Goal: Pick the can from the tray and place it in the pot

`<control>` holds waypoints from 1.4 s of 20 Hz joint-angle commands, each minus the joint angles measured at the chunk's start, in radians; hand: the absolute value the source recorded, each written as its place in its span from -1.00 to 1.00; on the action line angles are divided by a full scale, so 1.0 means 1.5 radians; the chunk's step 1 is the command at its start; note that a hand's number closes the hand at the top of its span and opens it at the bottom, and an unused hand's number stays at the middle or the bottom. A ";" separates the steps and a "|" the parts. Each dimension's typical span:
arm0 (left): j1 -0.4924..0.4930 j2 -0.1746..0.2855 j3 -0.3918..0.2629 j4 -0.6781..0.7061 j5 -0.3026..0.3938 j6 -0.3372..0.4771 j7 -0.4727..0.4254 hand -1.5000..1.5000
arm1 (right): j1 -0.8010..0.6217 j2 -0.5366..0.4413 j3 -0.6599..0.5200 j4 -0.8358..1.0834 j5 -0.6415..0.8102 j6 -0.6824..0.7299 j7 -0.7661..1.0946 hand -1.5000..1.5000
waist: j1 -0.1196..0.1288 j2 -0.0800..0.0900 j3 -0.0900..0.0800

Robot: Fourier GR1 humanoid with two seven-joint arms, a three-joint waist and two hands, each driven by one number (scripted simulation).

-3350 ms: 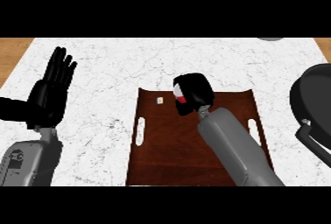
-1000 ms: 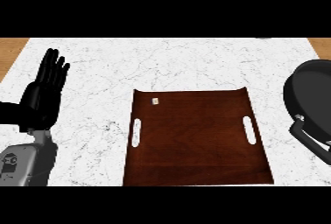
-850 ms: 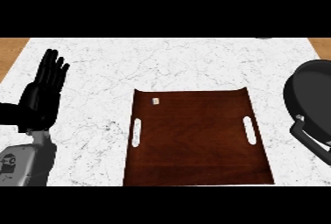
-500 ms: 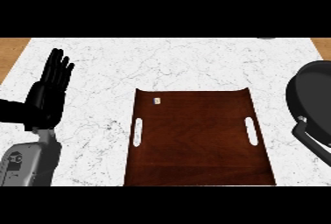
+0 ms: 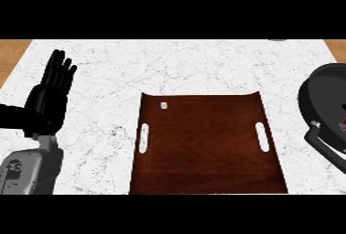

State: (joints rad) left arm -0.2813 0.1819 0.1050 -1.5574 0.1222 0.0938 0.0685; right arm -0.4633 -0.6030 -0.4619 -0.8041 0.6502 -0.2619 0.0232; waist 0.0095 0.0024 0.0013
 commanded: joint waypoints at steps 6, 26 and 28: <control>0.008 -0.013 -0.007 -0.020 -0.011 0.017 0.008 0.00 | -0.027 0.041 -0.097 -0.052 -0.142 -0.040 -0.046 -1.00 | -0.008 -0.004 -0.001; 0.006 0.007 0.028 0.030 0.003 -0.019 -0.031 0.00 | 0.194 -0.082 -0.359 -0.014 -0.456 0.138 -0.261 -1.00 | -0.010 -0.001 0.000; 0.015 -0.002 0.016 0.009 -0.008 -0.008 -0.016 0.00 | 0.205 -0.108 -0.364 0.042 -0.462 0.152 -0.297 -1.00 | -0.008 -0.001 0.000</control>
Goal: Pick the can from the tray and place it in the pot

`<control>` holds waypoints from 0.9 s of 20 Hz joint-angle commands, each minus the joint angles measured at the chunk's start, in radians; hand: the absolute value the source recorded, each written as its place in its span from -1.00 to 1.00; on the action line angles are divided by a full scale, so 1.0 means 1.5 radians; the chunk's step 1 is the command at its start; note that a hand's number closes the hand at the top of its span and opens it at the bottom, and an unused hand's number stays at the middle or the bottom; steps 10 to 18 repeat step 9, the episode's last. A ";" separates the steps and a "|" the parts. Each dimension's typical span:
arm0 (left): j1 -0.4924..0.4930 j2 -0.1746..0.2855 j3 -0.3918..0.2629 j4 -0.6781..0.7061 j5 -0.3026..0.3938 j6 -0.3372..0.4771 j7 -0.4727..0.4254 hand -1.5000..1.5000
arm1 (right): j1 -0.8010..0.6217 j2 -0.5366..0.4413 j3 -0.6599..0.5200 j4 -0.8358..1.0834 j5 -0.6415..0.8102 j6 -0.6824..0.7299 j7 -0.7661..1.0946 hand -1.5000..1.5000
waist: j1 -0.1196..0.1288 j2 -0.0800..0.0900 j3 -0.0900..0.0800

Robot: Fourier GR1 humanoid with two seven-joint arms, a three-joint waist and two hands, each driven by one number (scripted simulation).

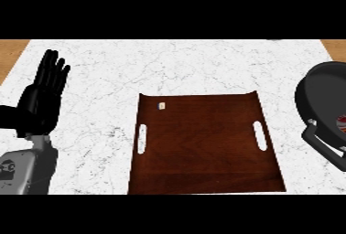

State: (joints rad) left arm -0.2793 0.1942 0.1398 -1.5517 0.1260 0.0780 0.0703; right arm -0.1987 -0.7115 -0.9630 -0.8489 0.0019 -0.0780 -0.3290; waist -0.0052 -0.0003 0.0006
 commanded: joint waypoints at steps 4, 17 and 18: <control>-0.026 -0.001 0.002 0.003 -0.009 0.012 0.015 0.00 | 0.083 -0.061 -0.050 0.058 -0.066 0.072 -0.058 -1.00 | 0.000 0.000 0.000; -0.002 -0.046 -0.041 -0.016 -0.041 0.041 0.008 0.00 | 0.104 -0.126 -0.076 0.204 -0.087 0.120 -0.139 -1.00 | 0.002 0.000 0.001; -0.002 -0.046 -0.041 -0.016 -0.041 0.041 0.008 0.00 | 0.104 -0.126 -0.076 0.204 -0.087 0.120 -0.139 -1.00 | 0.002 0.000 0.001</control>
